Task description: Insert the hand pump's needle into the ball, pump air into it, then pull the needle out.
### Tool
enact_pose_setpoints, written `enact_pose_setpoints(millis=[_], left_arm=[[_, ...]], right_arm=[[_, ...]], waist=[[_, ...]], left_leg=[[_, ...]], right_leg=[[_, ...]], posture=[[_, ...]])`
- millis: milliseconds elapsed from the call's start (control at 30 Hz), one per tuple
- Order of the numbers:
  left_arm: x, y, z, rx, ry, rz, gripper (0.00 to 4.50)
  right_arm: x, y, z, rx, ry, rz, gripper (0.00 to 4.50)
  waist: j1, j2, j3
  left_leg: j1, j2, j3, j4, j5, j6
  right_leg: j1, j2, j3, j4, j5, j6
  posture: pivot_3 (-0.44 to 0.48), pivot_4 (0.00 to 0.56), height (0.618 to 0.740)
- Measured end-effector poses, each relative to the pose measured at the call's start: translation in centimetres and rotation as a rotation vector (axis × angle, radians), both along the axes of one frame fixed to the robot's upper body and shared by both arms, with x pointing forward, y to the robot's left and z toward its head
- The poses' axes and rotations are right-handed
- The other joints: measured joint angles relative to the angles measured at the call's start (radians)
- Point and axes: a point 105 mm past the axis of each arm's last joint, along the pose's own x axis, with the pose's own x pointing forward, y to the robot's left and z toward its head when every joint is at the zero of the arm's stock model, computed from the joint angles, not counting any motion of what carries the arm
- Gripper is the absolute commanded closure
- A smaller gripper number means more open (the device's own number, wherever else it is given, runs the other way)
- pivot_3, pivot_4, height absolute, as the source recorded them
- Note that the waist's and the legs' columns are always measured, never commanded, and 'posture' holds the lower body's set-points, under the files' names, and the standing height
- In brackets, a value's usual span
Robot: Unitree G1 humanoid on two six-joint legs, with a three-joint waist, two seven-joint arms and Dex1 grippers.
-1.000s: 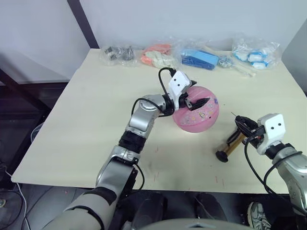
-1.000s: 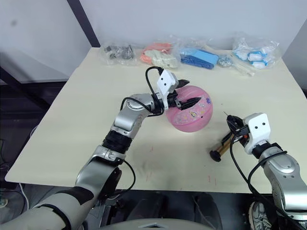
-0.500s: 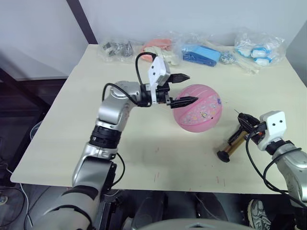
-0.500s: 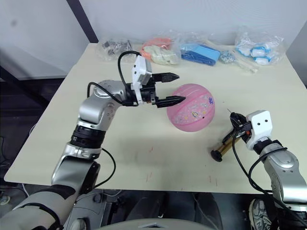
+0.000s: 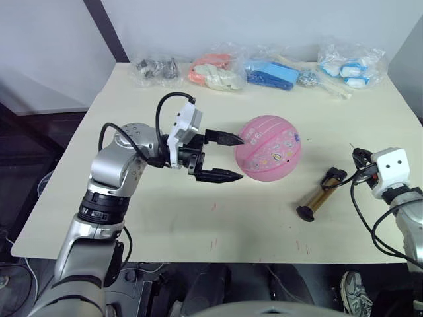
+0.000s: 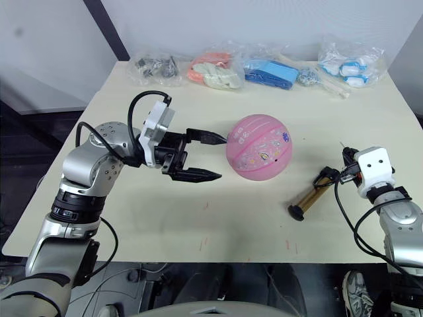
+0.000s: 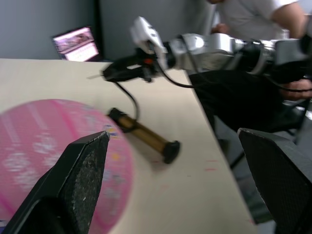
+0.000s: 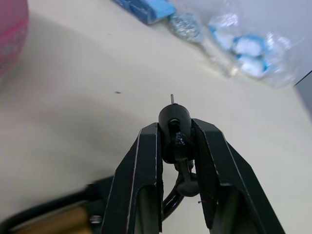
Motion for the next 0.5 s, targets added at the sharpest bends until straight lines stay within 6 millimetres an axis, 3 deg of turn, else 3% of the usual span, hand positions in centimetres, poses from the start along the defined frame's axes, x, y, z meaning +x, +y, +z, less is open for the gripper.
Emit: enact_pose_setpoints(millis=[133, 267, 500], left_arm=[[-0.6, 0.2, -0.1, 0.005, 0.016, -0.011, 0.00], [-1.2, 0.0, -0.1, -0.005, 0.023, -0.026, 0.00], [-1.4, 0.0, -0.2, -0.022, 0.033, -0.013, 0.00]], right_arm=[[0.5, -0.6, 0.3, -0.151, -0.033, 0.025, 4.13], [1.5, -0.4, 2.2, -0.258, -0.135, 0.044, 4.13], [2.3, -1.2, 4.6, -0.331, -0.259, 0.014, 4.13]], waist=[[-0.001, 0.000, 0.000], [-0.003, -0.001, 0.002], [-0.003, -0.001, 0.002]], left_leg=[[0.000, 0.000, 0.002, 0.001, 0.001, -0.001], [0.001, 0.000, 0.003, 0.001, 0.002, -0.003], [0.000, 0.001, 0.004, 0.001, 0.004, -0.003]], right_leg=[[-0.002, 0.000, 0.002, 0.005, 0.000, 0.000], [-0.004, 0.001, 0.005, 0.009, 0.000, 0.000], [-0.006, 0.002, 0.007, 0.010, 0.002, -0.003]], posture=[[0.000, 0.150, 0.740], [0.000, 0.150, 0.740], [0.000, 0.150, 0.740]])
